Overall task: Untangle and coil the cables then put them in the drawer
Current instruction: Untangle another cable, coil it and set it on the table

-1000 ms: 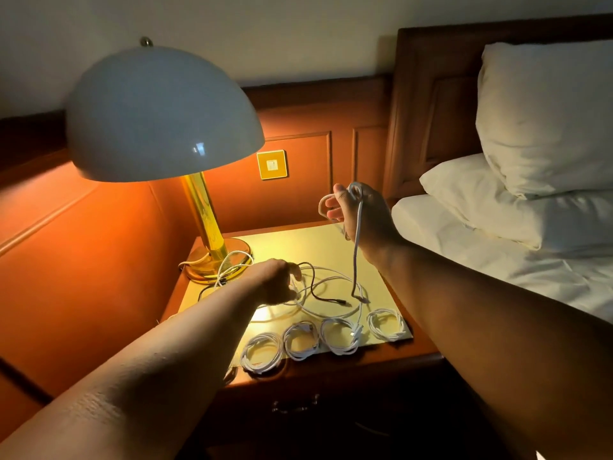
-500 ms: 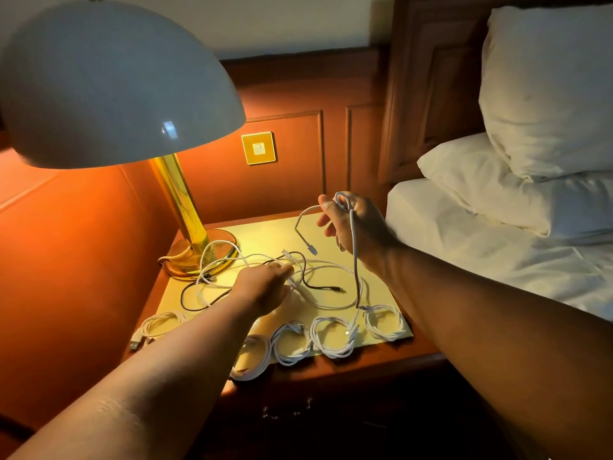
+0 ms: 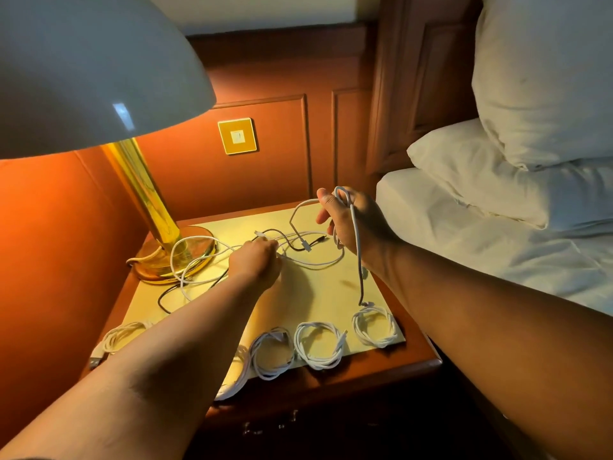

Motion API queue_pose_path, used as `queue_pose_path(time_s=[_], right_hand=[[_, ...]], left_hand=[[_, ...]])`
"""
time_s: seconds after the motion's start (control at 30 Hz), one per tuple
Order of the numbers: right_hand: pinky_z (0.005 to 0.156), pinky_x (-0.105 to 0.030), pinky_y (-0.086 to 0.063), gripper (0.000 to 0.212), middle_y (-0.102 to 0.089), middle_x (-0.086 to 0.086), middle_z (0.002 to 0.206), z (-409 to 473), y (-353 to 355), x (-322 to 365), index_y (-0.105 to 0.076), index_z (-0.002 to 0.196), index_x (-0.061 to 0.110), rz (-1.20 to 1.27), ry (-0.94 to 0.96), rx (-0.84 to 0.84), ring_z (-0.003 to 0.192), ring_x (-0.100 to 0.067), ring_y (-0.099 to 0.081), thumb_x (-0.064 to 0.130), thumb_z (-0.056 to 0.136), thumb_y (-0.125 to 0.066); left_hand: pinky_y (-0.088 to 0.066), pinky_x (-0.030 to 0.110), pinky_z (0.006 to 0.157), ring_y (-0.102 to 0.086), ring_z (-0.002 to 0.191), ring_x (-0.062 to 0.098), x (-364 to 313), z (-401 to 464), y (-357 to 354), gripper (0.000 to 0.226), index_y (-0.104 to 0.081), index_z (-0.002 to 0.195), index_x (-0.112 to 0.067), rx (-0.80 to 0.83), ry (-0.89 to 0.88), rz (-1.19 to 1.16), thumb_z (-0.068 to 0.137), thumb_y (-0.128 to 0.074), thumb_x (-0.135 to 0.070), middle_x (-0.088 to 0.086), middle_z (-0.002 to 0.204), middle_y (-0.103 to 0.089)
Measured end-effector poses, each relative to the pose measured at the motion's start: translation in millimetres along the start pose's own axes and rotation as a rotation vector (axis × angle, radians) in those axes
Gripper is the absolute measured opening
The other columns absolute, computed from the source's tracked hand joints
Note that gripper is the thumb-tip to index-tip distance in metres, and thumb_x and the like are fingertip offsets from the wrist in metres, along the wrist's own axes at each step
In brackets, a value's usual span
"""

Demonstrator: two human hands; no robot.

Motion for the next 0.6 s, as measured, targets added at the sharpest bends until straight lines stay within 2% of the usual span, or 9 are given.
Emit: queue_pose_path(time_s=[0.1,0.17,0.23,0.27,0.37,0.43,0.5,0.53,0.6], right_hand=[[0.052,-0.019,-0.050,0.036,-0.064,0.000,0.075,-3.2,2.0,2.8,-0.057,0.083,0.009,-0.018,-0.026,0.012,0.051,-0.003,-0.054,0.039,0.101,-0.048],[0.052,-0.022,-0.049,0.042,-0.062,-0.002,0.074,-8.6,3.2,12.1,-0.059,0.088,0.002,-0.025,-0.040,0.030,0.055,-0.011,-0.053,0.041,0.100,-0.049],[0.052,-0.021,-0.046,0.042,-0.058,-0.002,0.069,-15.6,5.7,25.6,-0.057,0.083,0.004,-0.042,-0.032,0.043,0.055,-0.010,-0.051,0.041,0.100,-0.049],[0.051,-0.019,-0.044,0.041,-0.055,-0.001,0.065,-20.9,7.5,34.8,-0.055,0.077,0.008,-0.056,-0.031,0.046,0.052,-0.009,-0.049,0.041,0.101,-0.048],[0.045,-0.011,-0.038,0.042,-0.050,0.000,0.060,-39.1,11.9,63.8,-0.052,0.070,0.014,-0.087,-0.020,0.086,0.051,-0.009,-0.045,0.041,0.101,-0.047],[0.047,-0.011,-0.037,0.041,-0.053,-0.003,0.065,-55.4,12.6,79.7,-0.057,0.076,0.011,-0.076,-0.002,0.124,0.055,-0.010,-0.046,0.044,0.099,-0.050],[0.052,-0.015,-0.036,0.039,-0.050,0.001,0.063,-74.7,10.7,97.0,-0.057,0.076,0.012,-0.187,0.101,0.206,0.053,-0.001,-0.044,0.046,0.097,-0.055],[0.057,-0.018,-0.037,0.037,-0.052,0.002,0.067,-86.1,8.9,103.6,-0.058,0.077,0.013,-0.283,0.157,0.258,0.056,0.000,-0.046,0.046,0.095,-0.058],[0.075,-0.025,-0.046,0.041,-0.062,-0.002,0.097,-112.0,2.6,116.5,-0.067,0.100,0.011,-0.520,0.232,0.357,0.087,-0.010,-0.060,0.049,0.088,-0.066]], left_hand=[[-0.054,0.030,0.071,-0.061,0.102,0.020,-4.7,-3.6,23.4,0.032,-0.063,0.124,-0.029,-0.061,0.042,-0.115,0.093,-0.062,-0.036,-0.002,0.122,-0.061],[-0.049,0.027,0.067,-0.062,0.097,0.015,-11.6,-8.9,47.0,0.032,-0.064,0.122,-0.029,-0.049,0.061,-0.510,0.091,-0.064,-0.019,-0.005,0.121,-0.062],[-0.047,0.025,0.072,-0.063,0.098,0.014,-23.8,-19.6,71.2,0.039,-0.061,0.122,-0.025,0.095,0.058,-0.991,0.089,-0.063,-0.004,-0.003,0.118,-0.065],[-0.048,0.026,0.076,-0.063,0.102,0.015,-29.8,-27.6,85.3,0.035,-0.062,0.119,-0.022,0.162,0.043,-1.112,0.090,-0.062,-0.003,-0.002,0.115,-0.067],[-0.049,0.035,0.086,-0.067,0.100,0.016,-33.9,-57.0,131.4,0.013,-0.067,0.100,-0.017,0.171,-0.024,-1.188,0.099,-0.054,-0.018,0.002,0.105,-0.073],[-0.050,0.035,0.081,-0.069,0.087,0.016,-30.8,-77.5,161.3,0.025,-0.065,0.098,-0.013,0.113,-0.016,-1.230,0.104,-0.044,-0.024,0.005,0.096,-0.073],[-0.049,0.036,0.074,-0.067,0.075,0.020,-23.5,-97.3,191.1,0.026,-0.062,0.097,-0.011,0.037,0.008,-1.265,0.105,-0.043,-0.026,0.007,0.085,-0.070],[-0.048,0.035,0.071,-0.064,0.072,0.023,-19.2,-107.3,204.2,0.025,-0.062,0.096,-0.010,0.013,0.006,-1.248,0.104,-0.044,-0.027,0.007,0.080,-0.067],[-0.044,0.032,0.065,-0.059,0.070,0.023,-13.8,-128.2,224.9,0.024,-0.064,0.096,-0.012,0.010,-0.015,-1.201,0.099,-0.050,-0.031,0.005,0.076,-0.063]])
Point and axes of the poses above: each hand's wrist, its own z-axis towards the middle knuckle, its own y-axis out of the back of the hand, x = y × z, the point moved 6 cm from there along z, towards the middle knuckle
